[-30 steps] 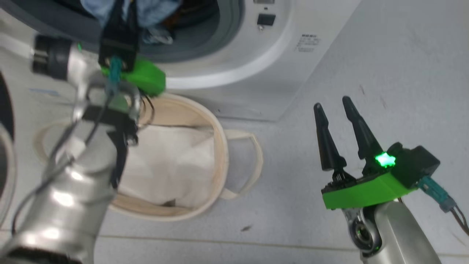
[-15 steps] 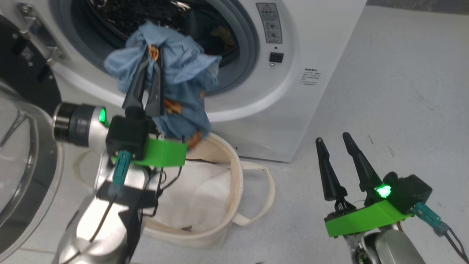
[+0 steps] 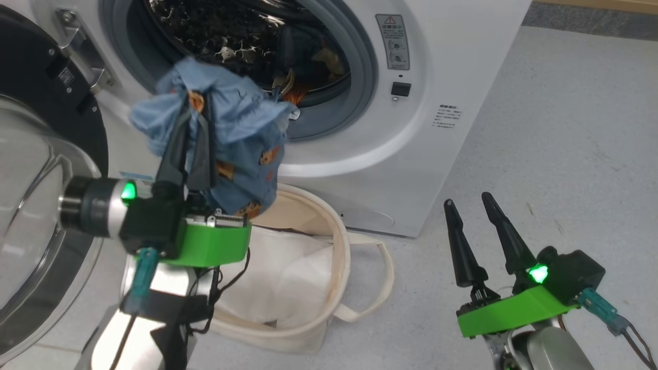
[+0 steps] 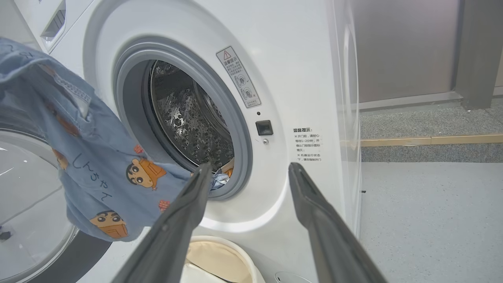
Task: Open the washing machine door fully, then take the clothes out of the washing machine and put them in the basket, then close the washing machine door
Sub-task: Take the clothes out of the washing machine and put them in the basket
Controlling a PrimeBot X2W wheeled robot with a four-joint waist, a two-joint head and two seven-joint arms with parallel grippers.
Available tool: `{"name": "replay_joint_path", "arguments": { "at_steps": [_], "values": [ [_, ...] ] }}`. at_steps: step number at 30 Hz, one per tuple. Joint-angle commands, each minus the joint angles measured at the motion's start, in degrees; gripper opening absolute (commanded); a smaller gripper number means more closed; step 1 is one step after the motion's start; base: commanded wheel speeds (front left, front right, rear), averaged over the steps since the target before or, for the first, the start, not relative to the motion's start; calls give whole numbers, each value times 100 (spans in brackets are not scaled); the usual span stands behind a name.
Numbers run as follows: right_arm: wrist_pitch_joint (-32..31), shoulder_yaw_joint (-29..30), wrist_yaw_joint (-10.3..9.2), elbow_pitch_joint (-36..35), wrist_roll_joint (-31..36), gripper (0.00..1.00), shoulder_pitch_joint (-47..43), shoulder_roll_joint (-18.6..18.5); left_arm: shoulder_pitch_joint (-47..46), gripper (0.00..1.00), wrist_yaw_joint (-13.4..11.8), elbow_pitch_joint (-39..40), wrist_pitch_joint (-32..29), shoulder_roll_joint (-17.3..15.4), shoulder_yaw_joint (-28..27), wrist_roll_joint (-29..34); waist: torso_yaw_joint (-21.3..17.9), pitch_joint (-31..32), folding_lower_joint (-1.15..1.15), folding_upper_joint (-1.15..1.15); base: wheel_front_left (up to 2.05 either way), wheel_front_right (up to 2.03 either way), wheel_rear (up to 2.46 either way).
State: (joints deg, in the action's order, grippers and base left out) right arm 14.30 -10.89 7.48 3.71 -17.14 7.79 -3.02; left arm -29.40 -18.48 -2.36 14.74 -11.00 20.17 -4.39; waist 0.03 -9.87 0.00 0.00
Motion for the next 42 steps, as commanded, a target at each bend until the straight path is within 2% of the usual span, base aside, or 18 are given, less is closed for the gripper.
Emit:
{"name": "replay_joint_path", "arguments": {
  "at_steps": [1,5,16,20,28,38,42],
  "values": [
    [70,-109,1,-157,56,100,28,14,-184,0,-52,423,26,-144,-273,1,25,-7,0,0,0,0,0],
    [70,-162,1,-146,36,100,38,14,-52,0,-30,872,26,-106,-295,81,57,-18,0,0,0,0,0],
    [70,-208,1,-126,37,100,80,14,126,0,114,-132,26,-34,-365,43,-4,-225,0,0,0,0,0],
    [70,-194,1,-133,59,100,114,14,157,0,180,-672,26,-33,-417,25,-30,-363,0,0,0,0,0],
    [70,-221,1,-171,141,100,253,14,93,0,475,-1973,26,104,-353,-11,-94,-738,0,0,0,0,0],
    [70,-245,1,-271,221,100,484,14,-545,0,709,-3902,26,378,-311,35,-301,-1418,0,0,0,0,0],
    [70,-233,1,-342,198,100,598,14,-858,0,761,-4311,26,410,-307,73,-435,-1734,0,0,0,0,0]
  ]
}}
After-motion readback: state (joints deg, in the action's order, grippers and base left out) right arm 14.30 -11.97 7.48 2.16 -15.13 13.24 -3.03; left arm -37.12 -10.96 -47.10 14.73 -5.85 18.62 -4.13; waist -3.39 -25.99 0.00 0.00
